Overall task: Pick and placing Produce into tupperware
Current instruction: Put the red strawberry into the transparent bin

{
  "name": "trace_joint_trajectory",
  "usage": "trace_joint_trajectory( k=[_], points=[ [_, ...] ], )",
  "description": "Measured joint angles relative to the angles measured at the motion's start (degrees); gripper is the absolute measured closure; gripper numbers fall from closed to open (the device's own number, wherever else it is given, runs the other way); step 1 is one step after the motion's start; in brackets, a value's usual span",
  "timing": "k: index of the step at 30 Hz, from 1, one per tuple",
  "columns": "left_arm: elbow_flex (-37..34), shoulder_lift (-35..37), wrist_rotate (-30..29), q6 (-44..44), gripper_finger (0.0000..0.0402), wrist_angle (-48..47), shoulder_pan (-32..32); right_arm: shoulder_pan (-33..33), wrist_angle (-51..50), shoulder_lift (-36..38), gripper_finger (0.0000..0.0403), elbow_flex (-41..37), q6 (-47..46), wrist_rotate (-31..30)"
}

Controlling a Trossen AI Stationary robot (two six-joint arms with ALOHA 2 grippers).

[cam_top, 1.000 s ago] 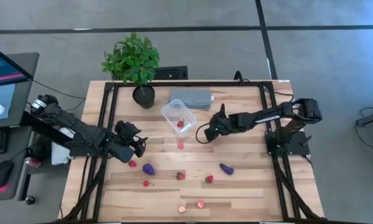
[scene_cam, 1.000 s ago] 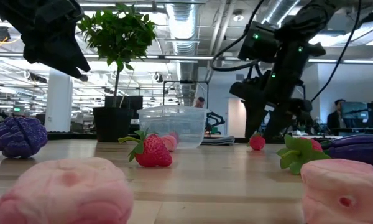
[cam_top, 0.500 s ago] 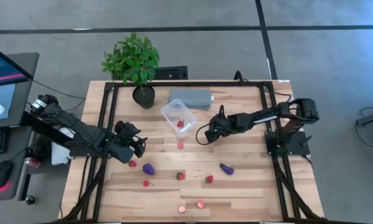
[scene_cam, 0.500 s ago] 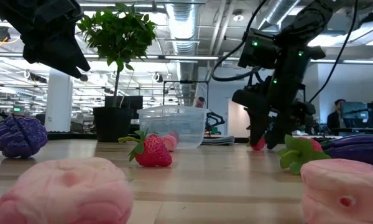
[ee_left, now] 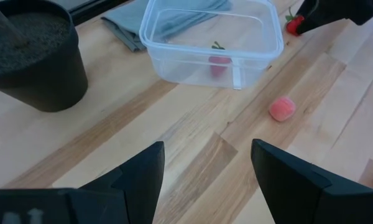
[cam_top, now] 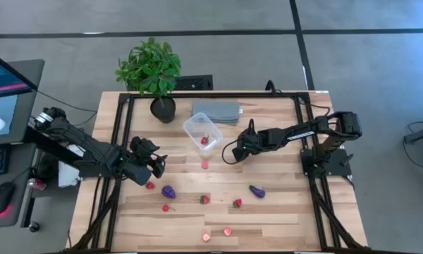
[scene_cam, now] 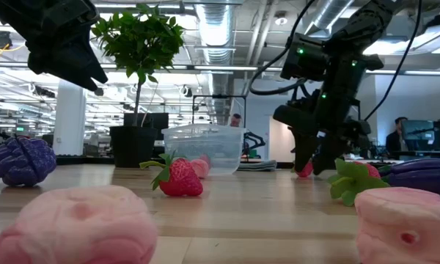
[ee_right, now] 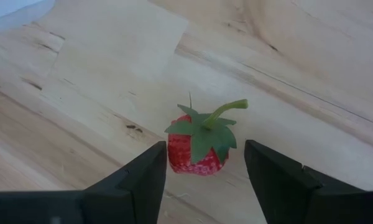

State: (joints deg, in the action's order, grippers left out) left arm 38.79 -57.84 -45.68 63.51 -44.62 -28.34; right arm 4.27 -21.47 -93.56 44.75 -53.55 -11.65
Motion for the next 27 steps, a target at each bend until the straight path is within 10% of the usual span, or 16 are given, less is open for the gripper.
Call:
trace_joint_trajectory(
  k=[27],
  points=[
    [0.0, 0.0, 0.0, 0.0, 0.0171, -0.1, 0.0, 0.0, 1.4, 0.0, 0.023, 0.0, 1.3, -0.2]
  ],
)
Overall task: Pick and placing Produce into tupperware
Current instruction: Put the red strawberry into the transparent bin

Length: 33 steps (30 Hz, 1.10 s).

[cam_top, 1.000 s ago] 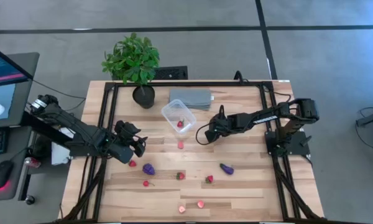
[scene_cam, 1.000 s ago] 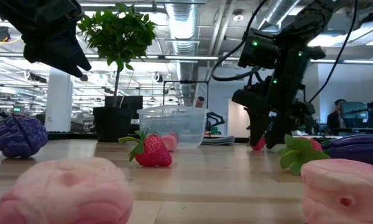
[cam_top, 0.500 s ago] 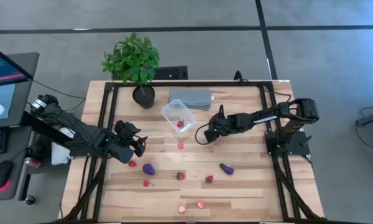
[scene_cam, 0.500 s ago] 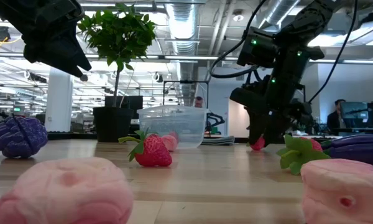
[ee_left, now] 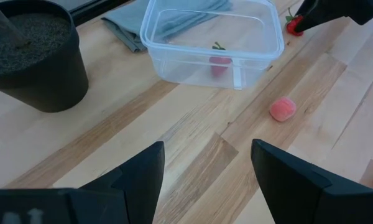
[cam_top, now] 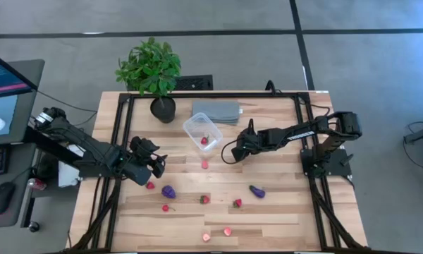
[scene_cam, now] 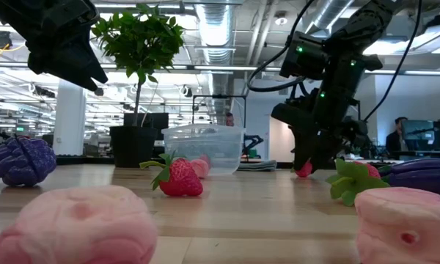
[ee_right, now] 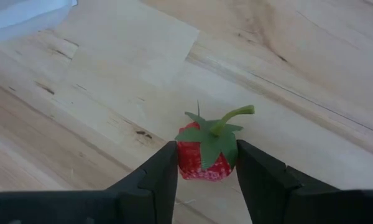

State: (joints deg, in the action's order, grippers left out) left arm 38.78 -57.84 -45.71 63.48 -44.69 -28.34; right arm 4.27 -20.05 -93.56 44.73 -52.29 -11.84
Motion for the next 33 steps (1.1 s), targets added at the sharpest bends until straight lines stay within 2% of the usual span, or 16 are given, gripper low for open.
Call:
trace_joint_trajectory(
  k=[33],
  points=[
    [0.0, 0.0, 0.4, 0.0, 0.0171, 0.0, 0.0, 0.0, 2.9, 0.0, 0.0231, 0.0, 0.2, 1.3]
  ],
)
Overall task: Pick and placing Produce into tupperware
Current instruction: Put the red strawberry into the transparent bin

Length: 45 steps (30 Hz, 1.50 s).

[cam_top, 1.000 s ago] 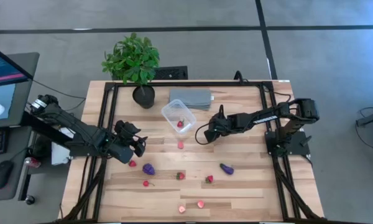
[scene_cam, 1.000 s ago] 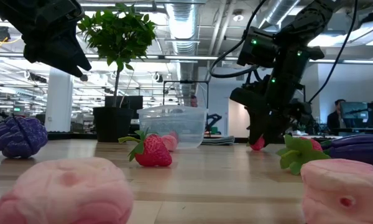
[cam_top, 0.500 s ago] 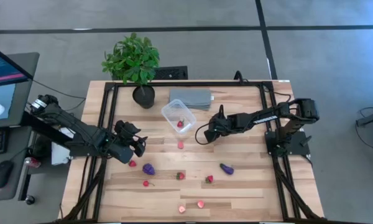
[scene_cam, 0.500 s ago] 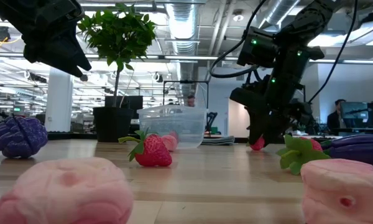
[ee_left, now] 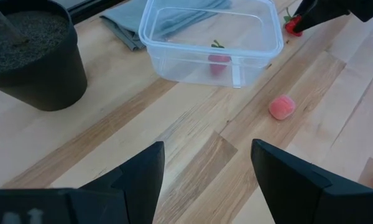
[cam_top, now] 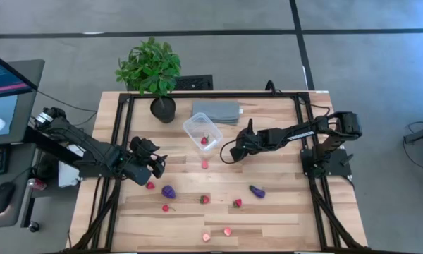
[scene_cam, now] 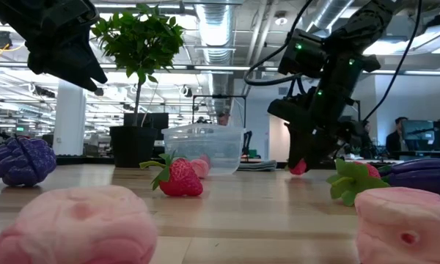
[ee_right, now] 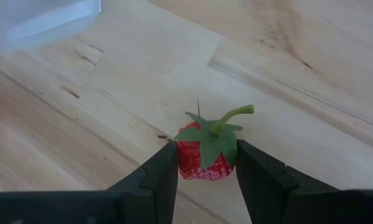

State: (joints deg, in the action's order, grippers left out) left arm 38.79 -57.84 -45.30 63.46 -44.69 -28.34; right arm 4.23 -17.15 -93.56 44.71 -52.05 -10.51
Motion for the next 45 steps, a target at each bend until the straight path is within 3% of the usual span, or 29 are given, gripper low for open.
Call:
trace_joint_trajectory(
  k=[16, 29, 37, 45],
  points=[
    [0.0, 0.0, 0.0, 0.0, 0.0171, 0.0, 0.0, -0.5, 1.9, 2.9, 0.0235, 3.6, 5.5, 0.2],
    [0.0, 0.0, -0.2, 0.0, 0.0171, -0.1, 0.0, 1.2, 1.4, 11.6, 0.0235, 4.7, 7.9, -1.5],
    [0.0, 0.0, -0.6, 0.0, 0.0171, 0.0, 0.0, 1.6, 7.0, 15.8, 0.0232, 4.7, 11.2, -1.5],
    [0.0, 0.0, -0.7, 0.0, 0.0171, 0.0, 0.0, 1.5, 13.9, 15.3, 0.0232, 4.8, 13.5, -1.5]
  ],
)
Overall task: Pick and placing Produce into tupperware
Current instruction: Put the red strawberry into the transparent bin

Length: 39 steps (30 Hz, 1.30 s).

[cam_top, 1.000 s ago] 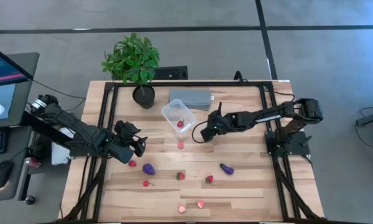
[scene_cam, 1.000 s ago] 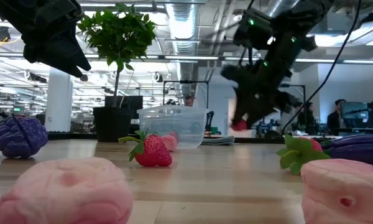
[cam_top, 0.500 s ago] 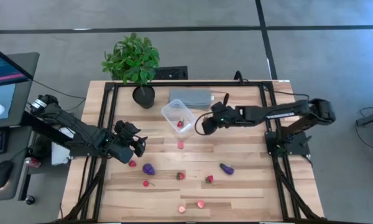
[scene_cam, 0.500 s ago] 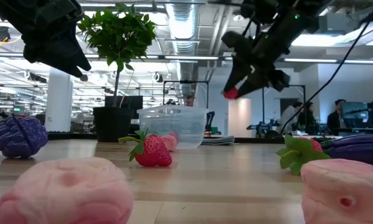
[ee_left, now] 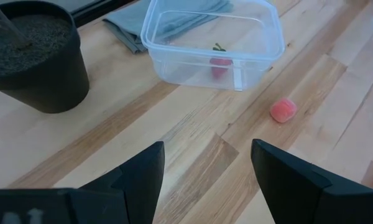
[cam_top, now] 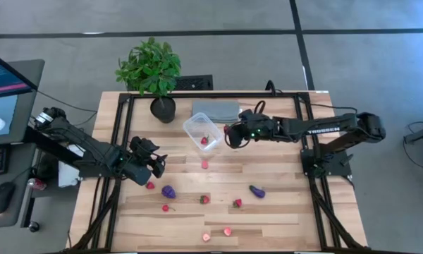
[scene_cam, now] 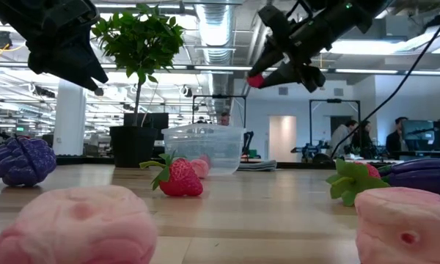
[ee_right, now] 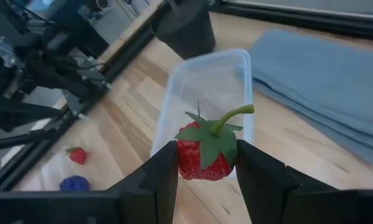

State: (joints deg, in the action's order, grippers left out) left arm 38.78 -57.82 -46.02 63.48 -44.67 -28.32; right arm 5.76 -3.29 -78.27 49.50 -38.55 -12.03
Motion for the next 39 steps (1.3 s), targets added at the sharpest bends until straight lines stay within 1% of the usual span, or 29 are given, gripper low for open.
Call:
trace_joint_trajectory(
  k=[12, 16, 24, 32, 34, 39],
  points=[
    [0.0, 0.0, -0.6, 0.0, 0.0171, 0.2, 0.0, 0.0, 9.2, -5.1, 0.0233, 0.0, 4.2, 0.3],
    [0.0, 0.0, -0.8, 0.1, 0.0171, 0.4, 0.0, 0.7, 9.3, -8.2, 0.0231, 1.6, 4.9, 3.0],
    [0.0, 0.0, -0.9, 0.7, 0.0171, 0.7, 0.0, 1.7, 9.0, -16.0, 0.023, 10.1, 10.5, 5.4],
    [0.0, 0.0, -1.0, 1.3, 0.0171, 0.7, 0.0, 3.6, 2.2, -24.3, 0.023, 20.3, 16.2, 6.2],
    [0.0, 0.0, -1.3, 1.6, 0.0171, 0.6, 0.0, 4.0, -0.5, -25.7, 0.023, 22.2, 17.1, 6.2],
    [0.0, 0.0, -2.2, 1.7, 0.0171, 0.6, 0.0, 4.7, -2.7, -29.7, 0.023, 26.5, 18.2, 6.2]
  ],
)
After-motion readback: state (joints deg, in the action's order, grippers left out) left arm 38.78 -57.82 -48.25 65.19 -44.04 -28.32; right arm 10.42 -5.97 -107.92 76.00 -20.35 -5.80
